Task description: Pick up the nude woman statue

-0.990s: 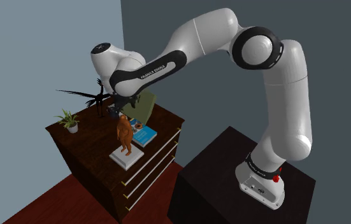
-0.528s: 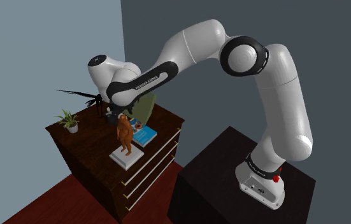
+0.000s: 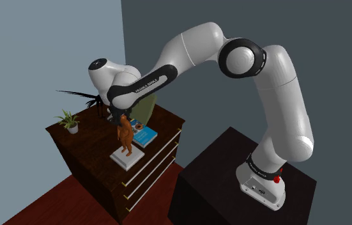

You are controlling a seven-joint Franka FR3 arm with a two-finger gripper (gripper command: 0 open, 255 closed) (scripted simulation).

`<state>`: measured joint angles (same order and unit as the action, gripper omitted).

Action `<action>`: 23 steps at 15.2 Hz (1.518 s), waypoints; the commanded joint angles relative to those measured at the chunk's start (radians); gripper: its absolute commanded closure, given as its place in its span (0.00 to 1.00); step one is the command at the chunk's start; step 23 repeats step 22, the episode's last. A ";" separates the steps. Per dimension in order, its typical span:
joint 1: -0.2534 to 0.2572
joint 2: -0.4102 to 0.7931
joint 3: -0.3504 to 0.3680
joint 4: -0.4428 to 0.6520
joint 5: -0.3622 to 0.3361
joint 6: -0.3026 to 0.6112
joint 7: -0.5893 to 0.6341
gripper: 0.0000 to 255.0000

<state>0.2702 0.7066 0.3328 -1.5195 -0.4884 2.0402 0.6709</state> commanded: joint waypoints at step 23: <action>-0.012 -0.102 0.027 0.041 0.046 -0.134 -0.049 1.00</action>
